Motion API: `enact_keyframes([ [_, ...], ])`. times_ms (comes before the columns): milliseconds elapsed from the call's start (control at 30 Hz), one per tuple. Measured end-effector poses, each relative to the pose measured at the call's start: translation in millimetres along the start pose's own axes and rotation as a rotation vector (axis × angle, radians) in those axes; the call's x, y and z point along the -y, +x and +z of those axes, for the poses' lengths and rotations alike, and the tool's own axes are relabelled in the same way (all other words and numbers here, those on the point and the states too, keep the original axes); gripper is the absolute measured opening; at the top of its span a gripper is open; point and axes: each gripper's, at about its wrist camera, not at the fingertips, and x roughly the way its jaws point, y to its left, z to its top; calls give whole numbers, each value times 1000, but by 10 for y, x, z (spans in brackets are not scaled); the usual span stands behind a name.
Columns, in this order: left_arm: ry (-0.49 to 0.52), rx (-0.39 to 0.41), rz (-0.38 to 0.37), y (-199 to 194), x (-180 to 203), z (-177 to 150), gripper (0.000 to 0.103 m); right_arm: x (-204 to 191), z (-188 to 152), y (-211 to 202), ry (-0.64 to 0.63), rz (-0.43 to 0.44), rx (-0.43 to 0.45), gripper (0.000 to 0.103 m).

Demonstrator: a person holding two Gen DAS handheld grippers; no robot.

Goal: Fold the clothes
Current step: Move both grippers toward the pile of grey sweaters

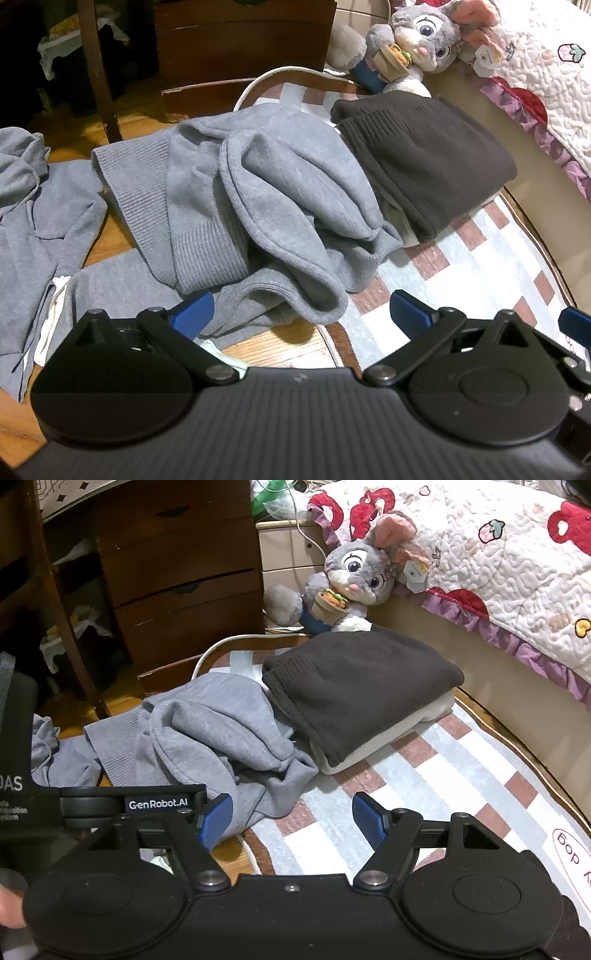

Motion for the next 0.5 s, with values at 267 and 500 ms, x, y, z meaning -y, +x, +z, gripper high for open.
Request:
enact_keyframes([
  [267, 0, -6, -3, 11, -2, 0, 103, 7, -17, 22, 5, 4, -10, 76],
  [500, 1, -11, -6, 22, -5, 0, 103, -5, -15, 55, 4, 9, -18, 76],
])
